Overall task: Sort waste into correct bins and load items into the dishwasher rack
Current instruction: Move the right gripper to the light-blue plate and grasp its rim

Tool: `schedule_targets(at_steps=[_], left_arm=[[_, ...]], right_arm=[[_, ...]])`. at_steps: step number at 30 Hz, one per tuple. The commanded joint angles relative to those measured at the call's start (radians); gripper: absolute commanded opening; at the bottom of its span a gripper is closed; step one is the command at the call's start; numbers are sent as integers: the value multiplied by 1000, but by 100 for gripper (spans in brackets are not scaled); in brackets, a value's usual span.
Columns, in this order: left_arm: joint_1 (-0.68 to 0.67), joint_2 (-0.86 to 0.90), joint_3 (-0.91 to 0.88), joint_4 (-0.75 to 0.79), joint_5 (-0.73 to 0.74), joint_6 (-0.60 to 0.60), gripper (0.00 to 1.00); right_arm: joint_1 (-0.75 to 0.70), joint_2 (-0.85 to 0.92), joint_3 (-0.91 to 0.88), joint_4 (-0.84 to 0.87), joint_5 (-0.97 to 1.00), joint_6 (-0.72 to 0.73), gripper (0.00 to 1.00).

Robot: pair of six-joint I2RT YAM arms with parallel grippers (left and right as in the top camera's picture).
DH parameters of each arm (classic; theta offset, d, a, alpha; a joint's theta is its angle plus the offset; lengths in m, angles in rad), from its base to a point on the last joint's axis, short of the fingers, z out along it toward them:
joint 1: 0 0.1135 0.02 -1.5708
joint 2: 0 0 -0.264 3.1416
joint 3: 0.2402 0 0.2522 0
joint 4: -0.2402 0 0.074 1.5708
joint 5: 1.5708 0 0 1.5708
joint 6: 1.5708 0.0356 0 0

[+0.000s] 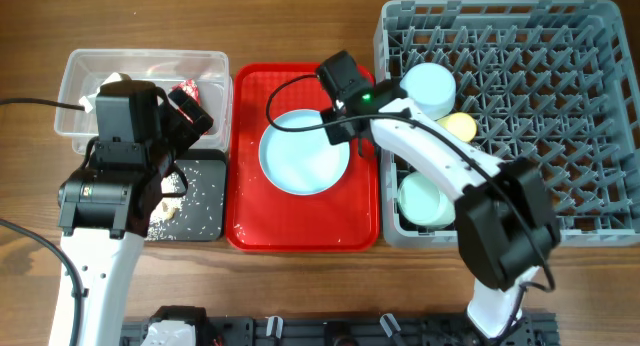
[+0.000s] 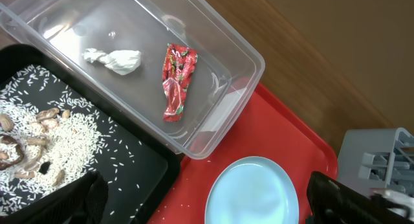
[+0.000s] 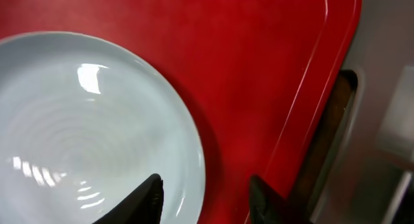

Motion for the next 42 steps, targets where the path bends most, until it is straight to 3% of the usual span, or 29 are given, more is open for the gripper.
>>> schedule_targets(at_steps=[1, 7, 10, 13, 31, 37, 42], left_arm=[[3, 0, 15, 3, 5, 12, 100], [3, 0, 15, 3, 5, 12, 100], [3, 0, 15, 3, 5, 12, 100], [3, 0, 15, 3, 5, 12, 100], [3, 0, 15, 3, 5, 12, 100], [3, 0, 15, 3, 5, 12, 100], [3, 0, 15, 3, 5, 12, 100]], right_arm=[[0, 63, -1, 9, 54, -37, 45], [0, 106, -2, 19, 29, -92, 45], [0, 118, -2, 36, -32, -111, 33], [3, 124, -2, 47, -81, -112, 31], [3, 126, -51, 53, -98, -112, 29], [3, 126, -51, 62, -100, -112, 4], [3, 74, 54, 19, -167, -165, 4]])
